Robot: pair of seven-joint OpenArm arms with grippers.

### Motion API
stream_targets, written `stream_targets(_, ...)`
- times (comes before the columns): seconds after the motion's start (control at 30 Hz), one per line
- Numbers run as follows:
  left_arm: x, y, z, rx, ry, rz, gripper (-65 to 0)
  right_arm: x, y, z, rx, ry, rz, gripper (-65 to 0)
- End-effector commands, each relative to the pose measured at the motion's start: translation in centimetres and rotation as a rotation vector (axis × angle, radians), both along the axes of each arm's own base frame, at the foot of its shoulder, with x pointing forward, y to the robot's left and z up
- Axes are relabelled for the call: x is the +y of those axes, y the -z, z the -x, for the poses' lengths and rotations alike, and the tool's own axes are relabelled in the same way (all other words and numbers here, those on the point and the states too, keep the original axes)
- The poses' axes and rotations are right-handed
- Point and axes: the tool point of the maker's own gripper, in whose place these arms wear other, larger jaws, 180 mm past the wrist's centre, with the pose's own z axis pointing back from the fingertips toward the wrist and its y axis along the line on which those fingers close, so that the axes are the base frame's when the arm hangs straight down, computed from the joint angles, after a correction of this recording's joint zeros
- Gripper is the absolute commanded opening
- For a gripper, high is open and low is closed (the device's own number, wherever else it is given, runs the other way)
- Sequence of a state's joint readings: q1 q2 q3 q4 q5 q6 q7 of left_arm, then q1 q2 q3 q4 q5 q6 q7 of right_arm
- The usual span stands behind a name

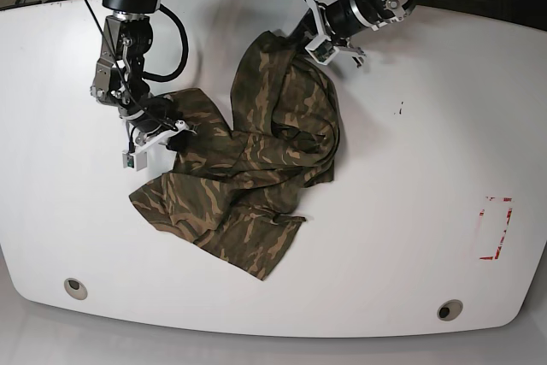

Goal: Layout the t-shirt on the table in an organized manner, then fold the t-shirt properly
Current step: 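Lift the shirt with both grippers, pulling them apart to stretch it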

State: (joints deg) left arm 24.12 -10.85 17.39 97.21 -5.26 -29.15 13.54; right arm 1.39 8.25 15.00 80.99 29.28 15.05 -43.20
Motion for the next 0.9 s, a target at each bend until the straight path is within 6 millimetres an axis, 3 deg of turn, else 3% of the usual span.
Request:
stream_targets(0.0,0.9,-2.6,-2.1,-0.087,-0.048,0.033,-62.7,-0.3,-3.2,-1.3,-0.103,-0.004,0.022,-65.0)
stream_targets(0.2,5.6,-4.2,-4.5,-0.162,-0.149,-0.03,-62.7,-0.1,-5.8,-1.8,-0.177,-0.016,0.044,-65.0)
stream_targets(0.47,10.1,-5.9,-6.6,-0.241,-0.214,-0.108,-62.7,0.0,-8.1,-2.3,-0.242,-0.025,0.066,-65.0)
stream_targets(0.67,13.2,-8.8,-9.4,-0.347,-0.269,-0.155,-62.7,-0.2,-11.1,-2.8,-0.323,-0.04,0.104,-65.0)
stream_targets(0.87,17.6,-12.5,-12.5,-0.468,-0.373,-0.206,-62.7,-0.5,-13.8,-3.1,-0.394,-0.057,0.146,-65.0)
